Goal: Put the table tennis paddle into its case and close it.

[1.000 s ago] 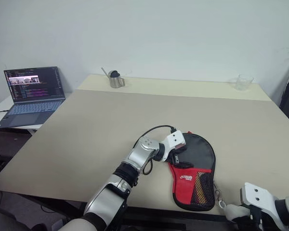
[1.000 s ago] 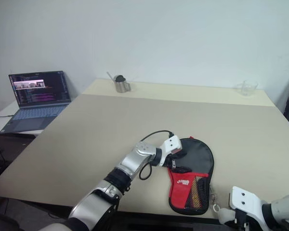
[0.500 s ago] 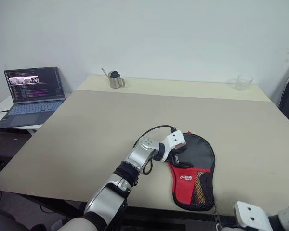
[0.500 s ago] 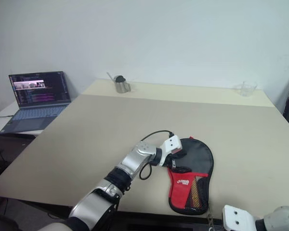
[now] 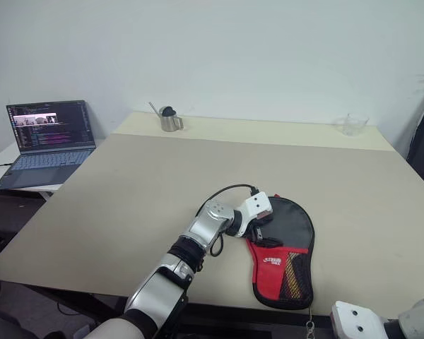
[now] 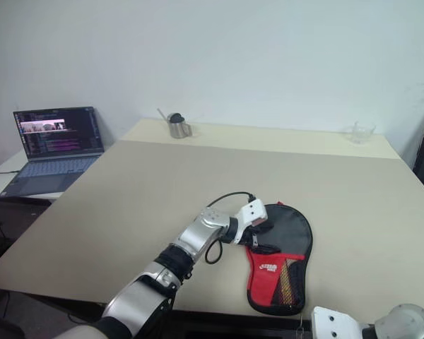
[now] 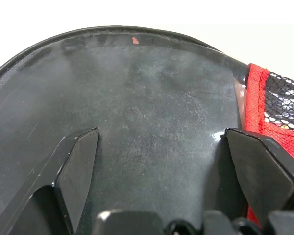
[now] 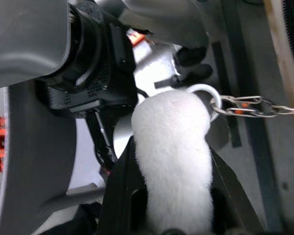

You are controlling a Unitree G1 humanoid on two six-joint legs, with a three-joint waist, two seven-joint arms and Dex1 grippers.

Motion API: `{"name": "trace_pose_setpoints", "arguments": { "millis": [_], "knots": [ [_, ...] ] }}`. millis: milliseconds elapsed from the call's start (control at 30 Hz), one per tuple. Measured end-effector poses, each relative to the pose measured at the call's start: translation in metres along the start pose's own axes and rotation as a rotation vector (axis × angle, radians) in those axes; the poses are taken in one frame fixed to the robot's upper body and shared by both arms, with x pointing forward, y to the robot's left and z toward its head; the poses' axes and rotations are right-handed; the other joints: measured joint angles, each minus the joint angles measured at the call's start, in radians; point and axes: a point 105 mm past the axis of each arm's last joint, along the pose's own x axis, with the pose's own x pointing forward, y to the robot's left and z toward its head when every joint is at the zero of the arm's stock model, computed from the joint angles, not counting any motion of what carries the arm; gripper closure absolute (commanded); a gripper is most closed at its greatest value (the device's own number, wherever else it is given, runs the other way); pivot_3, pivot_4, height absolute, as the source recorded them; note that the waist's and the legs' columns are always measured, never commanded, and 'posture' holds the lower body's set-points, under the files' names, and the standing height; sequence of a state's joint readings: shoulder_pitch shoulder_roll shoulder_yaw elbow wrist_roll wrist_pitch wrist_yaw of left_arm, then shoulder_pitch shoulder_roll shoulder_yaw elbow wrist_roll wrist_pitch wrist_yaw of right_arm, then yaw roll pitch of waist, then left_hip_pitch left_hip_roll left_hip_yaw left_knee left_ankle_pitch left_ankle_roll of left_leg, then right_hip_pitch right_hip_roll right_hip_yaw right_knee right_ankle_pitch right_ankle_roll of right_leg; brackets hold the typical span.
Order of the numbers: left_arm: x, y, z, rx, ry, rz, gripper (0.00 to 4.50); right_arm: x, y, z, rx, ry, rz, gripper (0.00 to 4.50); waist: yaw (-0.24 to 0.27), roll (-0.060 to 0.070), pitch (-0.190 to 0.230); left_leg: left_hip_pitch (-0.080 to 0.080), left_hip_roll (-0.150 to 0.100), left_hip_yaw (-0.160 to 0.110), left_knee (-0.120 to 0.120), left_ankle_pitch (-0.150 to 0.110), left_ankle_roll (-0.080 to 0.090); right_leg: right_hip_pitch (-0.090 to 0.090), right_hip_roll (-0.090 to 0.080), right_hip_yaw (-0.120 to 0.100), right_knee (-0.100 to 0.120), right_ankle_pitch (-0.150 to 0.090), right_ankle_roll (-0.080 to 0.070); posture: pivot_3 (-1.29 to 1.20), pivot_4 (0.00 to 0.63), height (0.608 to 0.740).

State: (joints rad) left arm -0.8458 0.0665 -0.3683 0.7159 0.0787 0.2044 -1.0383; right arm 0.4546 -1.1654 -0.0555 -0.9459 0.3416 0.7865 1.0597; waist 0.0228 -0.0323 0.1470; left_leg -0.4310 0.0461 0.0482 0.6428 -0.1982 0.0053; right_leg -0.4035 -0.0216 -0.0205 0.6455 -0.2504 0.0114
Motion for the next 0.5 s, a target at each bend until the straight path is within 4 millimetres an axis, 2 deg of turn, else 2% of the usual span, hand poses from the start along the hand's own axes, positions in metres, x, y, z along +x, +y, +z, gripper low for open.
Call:
{"name": "trace_pose_setpoints", "arguments": {
  "millis": [300, 367, 500],
  "knots": [
    [0.0, 0.0, 0.0, 0.006, -0.002, 0.0, 0.0, 0.003, 0.005, 0.001, 0.028, 0.033, 0.024, 0.59, 0.0, -0.001, -0.001, 0.0, 0.0, 0.0, 0.0, 0.0, 0.0, 0.0, -0.001, 0.0, 0.0, 0.0, 0.0, 0.0, 0.15, 0.74],
    [0.0, 0.0, 0.0, 0.006, -0.002, 0.0, 0.0, 0.005, 0.005, 0.0, 0.019, 0.041, 0.026, 0.04, 0.0, -0.001, -0.001, 0.0, 0.0, 0.0, 0.0, 0.0, 0.0, 0.0, -0.001, 0.0, 0.0, 0.0, 0.0, 0.0, 0.15, 0.74],
    [0.0, 0.0, 0.0, 0.007, -0.003, 0.002, 0.0, 0.004, -0.01, 0.001, -0.018, 0.053, -0.059, 0.04, 0.0, -0.001, -0.001, 0.0, 0.0, 0.0, 0.001, 0.0, 0.0, 0.0, -0.002, 0.0, 0.0, 0.0, 0.0, 0.0, 0.15, 0.74]
  ]
}}
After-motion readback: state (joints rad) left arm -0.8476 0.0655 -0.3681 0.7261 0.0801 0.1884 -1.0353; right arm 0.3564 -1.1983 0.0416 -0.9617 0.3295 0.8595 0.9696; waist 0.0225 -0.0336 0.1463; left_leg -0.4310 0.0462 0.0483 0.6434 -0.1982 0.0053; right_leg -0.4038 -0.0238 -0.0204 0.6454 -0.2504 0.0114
